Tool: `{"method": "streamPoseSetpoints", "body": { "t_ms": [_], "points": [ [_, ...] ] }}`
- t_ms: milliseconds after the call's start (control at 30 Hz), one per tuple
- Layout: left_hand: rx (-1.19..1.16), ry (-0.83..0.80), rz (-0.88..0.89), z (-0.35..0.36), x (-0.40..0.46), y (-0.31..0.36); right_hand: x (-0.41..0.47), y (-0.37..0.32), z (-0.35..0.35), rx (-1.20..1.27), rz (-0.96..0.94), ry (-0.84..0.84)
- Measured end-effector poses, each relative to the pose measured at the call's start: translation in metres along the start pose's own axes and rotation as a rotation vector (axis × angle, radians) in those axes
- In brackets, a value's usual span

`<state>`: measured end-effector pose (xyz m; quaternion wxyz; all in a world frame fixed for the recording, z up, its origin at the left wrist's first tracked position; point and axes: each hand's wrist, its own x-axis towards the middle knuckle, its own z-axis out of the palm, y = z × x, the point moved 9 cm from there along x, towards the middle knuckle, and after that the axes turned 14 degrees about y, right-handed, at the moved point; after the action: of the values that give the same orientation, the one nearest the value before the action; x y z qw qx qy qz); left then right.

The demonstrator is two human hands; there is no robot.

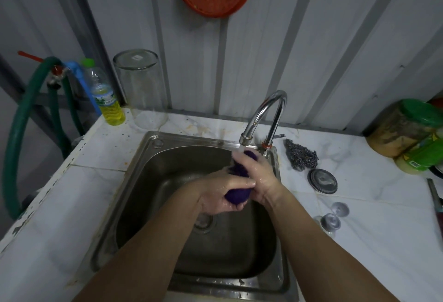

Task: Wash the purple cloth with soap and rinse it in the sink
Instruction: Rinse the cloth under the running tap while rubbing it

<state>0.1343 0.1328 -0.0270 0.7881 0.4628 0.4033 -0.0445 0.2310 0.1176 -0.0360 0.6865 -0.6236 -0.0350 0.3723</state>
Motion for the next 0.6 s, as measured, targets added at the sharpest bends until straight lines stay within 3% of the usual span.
{"method": "streamPoseSetpoints", "body": {
  "t_ms": [200,267,367,467,600],
  "points": [
    [0.809,0.411,0.346,-0.017,0.019,0.022,-0.002,-0.023,0.004,-0.391,-0.225,0.216],
    [0.924,0.467,0.457,-0.014,0.027,0.024,-0.001,-0.023,0.001,-0.485,-0.264,0.299],
    [0.953,0.579,0.480,-0.019,0.027,0.022,0.000,-0.021,-0.002,-0.486,-0.284,0.366],
    [0.761,0.495,0.468,-0.022,0.029,0.017,0.001,-0.015,-0.003,-0.301,-0.163,0.352],
    [-0.019,0.335,0.300,-0.033,0.030,0.003,-0.001,-0.006,-0.006,0.102,0.041,0.230]
  ]
}}
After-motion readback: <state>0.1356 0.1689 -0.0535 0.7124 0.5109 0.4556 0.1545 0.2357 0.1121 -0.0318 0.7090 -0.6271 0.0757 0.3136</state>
